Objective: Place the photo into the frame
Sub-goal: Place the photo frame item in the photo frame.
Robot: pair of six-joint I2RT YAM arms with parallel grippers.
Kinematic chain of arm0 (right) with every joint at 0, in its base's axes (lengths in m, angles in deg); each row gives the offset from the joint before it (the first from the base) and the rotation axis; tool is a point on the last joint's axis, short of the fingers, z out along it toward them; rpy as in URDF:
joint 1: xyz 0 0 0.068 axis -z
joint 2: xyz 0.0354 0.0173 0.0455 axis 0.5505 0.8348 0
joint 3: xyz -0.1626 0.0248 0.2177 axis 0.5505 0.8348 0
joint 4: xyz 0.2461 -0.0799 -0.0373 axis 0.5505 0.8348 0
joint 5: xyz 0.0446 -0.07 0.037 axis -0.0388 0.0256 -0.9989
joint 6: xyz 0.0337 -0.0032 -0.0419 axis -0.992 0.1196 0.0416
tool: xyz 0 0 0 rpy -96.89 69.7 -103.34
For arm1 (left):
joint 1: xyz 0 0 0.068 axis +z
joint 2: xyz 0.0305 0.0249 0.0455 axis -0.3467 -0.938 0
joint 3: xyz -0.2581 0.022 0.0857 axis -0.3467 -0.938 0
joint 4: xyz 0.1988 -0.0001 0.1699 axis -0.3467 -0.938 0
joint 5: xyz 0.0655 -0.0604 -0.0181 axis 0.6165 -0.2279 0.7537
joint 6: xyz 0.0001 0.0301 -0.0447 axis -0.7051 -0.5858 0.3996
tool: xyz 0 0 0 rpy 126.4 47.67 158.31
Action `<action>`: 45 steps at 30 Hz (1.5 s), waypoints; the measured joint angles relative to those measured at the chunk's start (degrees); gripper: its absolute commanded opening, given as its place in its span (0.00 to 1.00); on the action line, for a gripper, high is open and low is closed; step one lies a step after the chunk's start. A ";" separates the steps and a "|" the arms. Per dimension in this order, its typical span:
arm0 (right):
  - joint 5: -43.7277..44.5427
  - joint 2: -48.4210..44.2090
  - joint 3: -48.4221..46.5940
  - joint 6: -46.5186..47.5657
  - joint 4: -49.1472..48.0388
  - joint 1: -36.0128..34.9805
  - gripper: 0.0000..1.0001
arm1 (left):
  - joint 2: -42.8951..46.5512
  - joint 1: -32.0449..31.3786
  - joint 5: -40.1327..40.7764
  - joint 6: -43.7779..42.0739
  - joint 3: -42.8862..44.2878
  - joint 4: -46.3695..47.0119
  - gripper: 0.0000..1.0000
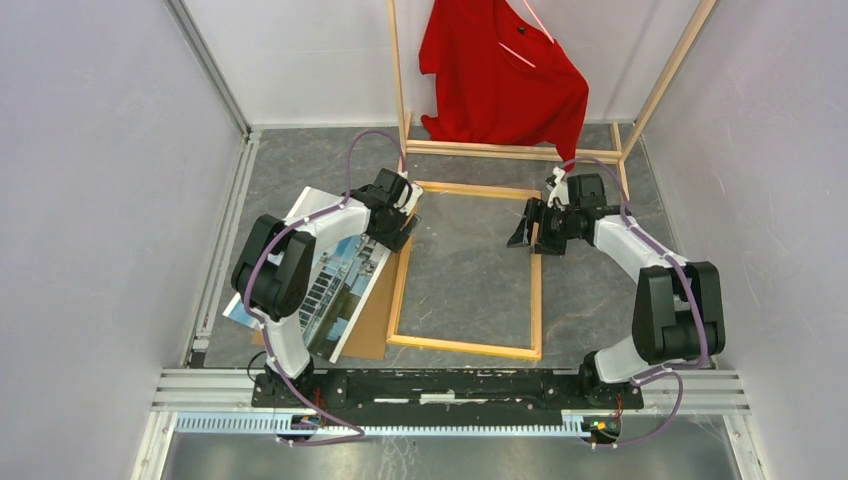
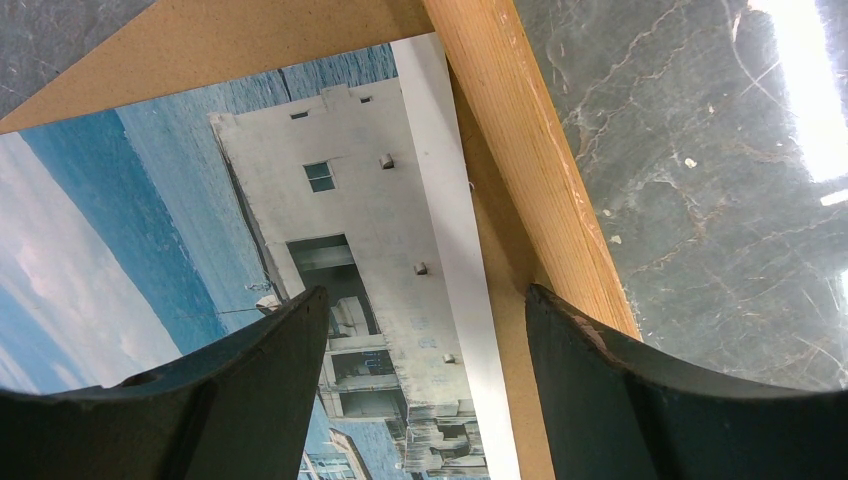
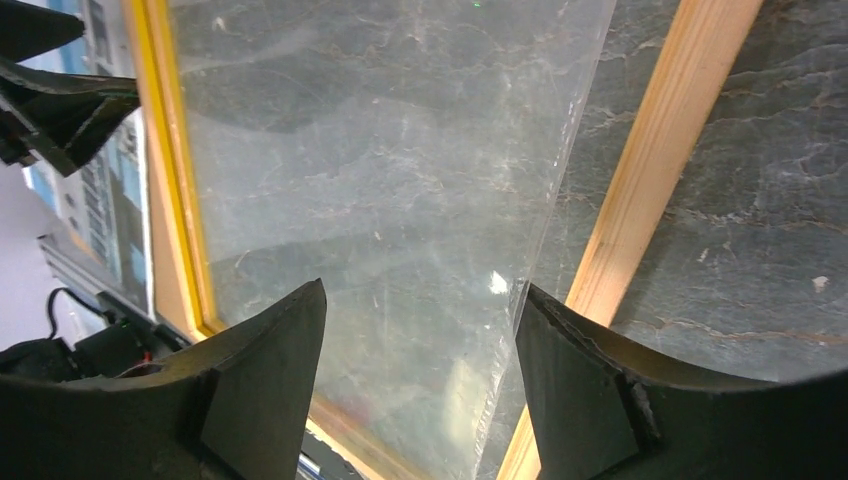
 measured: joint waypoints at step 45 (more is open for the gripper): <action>20.72 3.28 -7.04 2.54 8.81 -10.23 0.98 | 0.35 0.00 0.00 0.02 -0.90 1.07 0.79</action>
